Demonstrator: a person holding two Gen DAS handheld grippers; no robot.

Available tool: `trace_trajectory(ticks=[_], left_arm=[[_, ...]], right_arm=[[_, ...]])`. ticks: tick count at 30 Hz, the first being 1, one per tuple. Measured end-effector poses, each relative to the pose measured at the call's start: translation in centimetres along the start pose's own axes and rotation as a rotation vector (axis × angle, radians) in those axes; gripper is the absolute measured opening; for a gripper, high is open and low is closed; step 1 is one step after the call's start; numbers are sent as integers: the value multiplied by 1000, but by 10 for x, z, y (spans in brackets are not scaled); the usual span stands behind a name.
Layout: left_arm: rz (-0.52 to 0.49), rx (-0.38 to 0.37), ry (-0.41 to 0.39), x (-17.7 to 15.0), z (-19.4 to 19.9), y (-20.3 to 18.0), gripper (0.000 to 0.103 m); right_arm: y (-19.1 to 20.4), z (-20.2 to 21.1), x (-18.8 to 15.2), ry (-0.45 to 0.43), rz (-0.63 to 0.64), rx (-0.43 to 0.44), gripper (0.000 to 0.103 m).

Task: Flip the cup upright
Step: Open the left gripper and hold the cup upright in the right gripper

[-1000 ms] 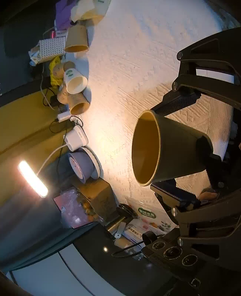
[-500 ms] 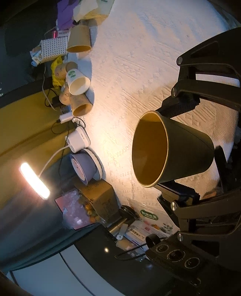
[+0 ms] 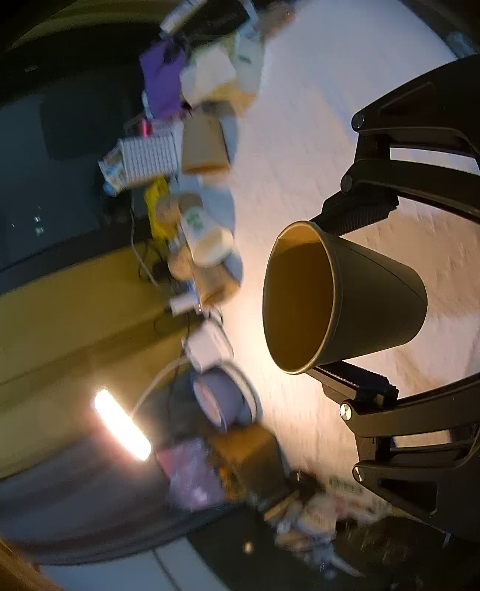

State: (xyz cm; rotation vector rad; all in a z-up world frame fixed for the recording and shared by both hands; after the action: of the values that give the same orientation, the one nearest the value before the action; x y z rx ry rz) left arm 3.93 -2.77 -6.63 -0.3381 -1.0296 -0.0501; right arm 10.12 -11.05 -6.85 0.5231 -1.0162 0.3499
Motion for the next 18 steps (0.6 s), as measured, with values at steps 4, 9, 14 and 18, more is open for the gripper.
trace_trajectory(ticks=[4,9,14,18], left_arm=[[57,52,4,4,0,20,80],[159,64,52,1,-13,47,80],[232,71,84,-3,-21,62,80],[261,64,81,-3,-21,65,80]], right_arm=[[-7,-10,-2,-8,44,-75,67],[-5,-28,-7,3,74,-98,67],[2,-50,-10,11,124,-141,67],[4,-66,-9,23,137,-160,67]])
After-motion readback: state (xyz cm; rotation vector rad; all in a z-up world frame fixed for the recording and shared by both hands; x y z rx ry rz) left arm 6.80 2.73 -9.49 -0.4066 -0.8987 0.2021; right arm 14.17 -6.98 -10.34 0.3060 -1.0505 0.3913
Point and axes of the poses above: each gripper's, at about its wrist camera, not at the fingertips, and z roughly against the way its jaws point, y to its left, x to its top, the point moved 6 cm from there along -z, roughly the way its jaws point, and after that the axes turned 1 degree about z, right-handed, at the moved point
